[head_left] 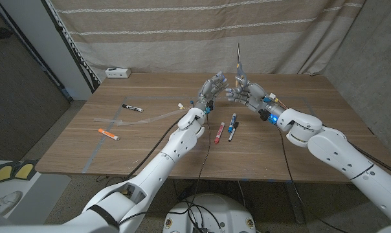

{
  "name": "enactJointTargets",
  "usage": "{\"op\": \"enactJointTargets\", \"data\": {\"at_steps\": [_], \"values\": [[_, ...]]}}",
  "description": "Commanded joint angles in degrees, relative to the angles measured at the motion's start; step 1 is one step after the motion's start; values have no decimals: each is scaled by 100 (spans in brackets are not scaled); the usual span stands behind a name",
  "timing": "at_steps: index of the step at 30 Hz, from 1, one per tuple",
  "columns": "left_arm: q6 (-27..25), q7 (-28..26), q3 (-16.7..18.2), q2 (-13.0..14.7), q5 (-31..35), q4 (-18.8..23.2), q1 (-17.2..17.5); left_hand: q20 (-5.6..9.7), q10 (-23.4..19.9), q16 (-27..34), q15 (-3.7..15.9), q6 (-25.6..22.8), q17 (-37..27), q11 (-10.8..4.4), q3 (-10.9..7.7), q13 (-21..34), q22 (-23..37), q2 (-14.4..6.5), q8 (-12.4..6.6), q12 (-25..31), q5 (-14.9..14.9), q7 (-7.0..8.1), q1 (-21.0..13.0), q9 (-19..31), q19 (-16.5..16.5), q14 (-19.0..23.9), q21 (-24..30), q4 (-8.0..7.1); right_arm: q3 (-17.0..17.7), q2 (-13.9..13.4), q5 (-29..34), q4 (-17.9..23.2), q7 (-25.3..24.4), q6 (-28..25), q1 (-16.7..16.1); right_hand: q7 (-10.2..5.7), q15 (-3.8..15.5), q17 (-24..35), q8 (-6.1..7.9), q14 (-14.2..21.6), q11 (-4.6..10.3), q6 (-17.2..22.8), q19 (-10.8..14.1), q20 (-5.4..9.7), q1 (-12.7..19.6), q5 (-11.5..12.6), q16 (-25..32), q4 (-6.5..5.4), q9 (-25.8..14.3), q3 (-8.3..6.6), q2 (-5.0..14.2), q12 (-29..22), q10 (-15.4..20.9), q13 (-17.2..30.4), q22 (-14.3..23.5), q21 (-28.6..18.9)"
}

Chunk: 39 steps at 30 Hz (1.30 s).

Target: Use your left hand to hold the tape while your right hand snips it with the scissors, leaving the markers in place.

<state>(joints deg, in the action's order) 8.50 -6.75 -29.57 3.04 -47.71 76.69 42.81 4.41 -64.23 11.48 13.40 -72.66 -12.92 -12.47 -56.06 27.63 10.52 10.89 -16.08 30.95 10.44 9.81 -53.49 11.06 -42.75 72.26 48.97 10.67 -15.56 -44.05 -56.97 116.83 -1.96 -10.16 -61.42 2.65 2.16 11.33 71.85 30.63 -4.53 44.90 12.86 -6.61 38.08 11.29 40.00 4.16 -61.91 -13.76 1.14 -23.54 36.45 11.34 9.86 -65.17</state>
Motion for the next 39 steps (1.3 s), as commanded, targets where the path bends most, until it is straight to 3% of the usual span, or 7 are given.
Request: {"op": "enactJointTargets", "data": {"at_steps": [1, 7, 9, 14, 27, 39], "values": [[-13, -19, 14, 48, -17, 61, 46, 537, -54, 44, 25, -58, -19, 2, 20, 20, 34, -10, 6, 23, 9, -18, -77, 13, 39, 8, 26, 9, -83, 30, -641, -253, 509, -153, 173, 26, -83, -46, 1153, -58, -13, -43, -84, -181, -21, 85, -117, 47, 131, 159, -185, 83, -107, 1, 3, 143], [-11, -23, 26, 66, -33, 82, 75, 536, -58, 43, 26, -64, -20, 0, 28, 23, 34, -10, 12, 24, 8, -21, -87, 13, 44, 8, 32, 7, -179, 38, -643, -315, 513, -219, 295, 93, -206, -81, 1129, -90, -73, -167, -85, -220, -183, 177, -265, 35, 151, 364, -340, 151, -168, -3, -3, 288], [3, -33, 36, 77, -31, 94, 88, 535, -61, 42, 26, -70, -20, 1, 32, 23, 34, -11, 12, 24, 8, -18, -92, 13, 47, 7, 34, 6, -190, 29, -603, -301, 486, -194, 288, 150, -246, -92, 845, -119, -132, -181, -84, -256, -231, 251, -376, 37, 605, 450, -360, 214, -235, -11, -5, 397], [14, -49, 55, 102, -39, 127, 114, 534, -65, 40, 26, -90, -20, -1, 42, 23, 34, -11, 14, 22, 7, -11, -106, 13, 53, 4, 42, 6, -194, 44, -650, -278, 433, -189, 259, 221, -462, -100, 529, -306, -210, -136, -99, -340, -324, 286, -596, 12, 1164, 552, -322, 313, -321, -26, -7, 568], [-5, -70, 81, 152, -73, 186, 150, 530, -94, 43, 26, -134, -24, 5, 66, 31, 34, -13, 16, 30, 6, -15, -134, 13, 64, 9, 60, 1, -238, 33, -657, -291, 520, -138, 258, 401, -844, -110, 493, -407, -382, -486, -152, -567, -1127, 305, -959, -283, 1118, 1039, -593, 506, -479, -39, -16, 959], [13, -111, 110, 192, -87, 232, 197, 527, -118, 45, 26, -168, -26, 5, 78, 46, 35, -16, 20, 37, 6, -17, -140, 11, 73, 15, 78, -6, -278, 92, -702, -349, 581, -96, 273, 479, -904, -107, 469, -386, -468, -655, -97, -566, -1390, 379, -1148, -367, 1110, 1218, -640, 612, -548, -37, -12, 1186]]}}
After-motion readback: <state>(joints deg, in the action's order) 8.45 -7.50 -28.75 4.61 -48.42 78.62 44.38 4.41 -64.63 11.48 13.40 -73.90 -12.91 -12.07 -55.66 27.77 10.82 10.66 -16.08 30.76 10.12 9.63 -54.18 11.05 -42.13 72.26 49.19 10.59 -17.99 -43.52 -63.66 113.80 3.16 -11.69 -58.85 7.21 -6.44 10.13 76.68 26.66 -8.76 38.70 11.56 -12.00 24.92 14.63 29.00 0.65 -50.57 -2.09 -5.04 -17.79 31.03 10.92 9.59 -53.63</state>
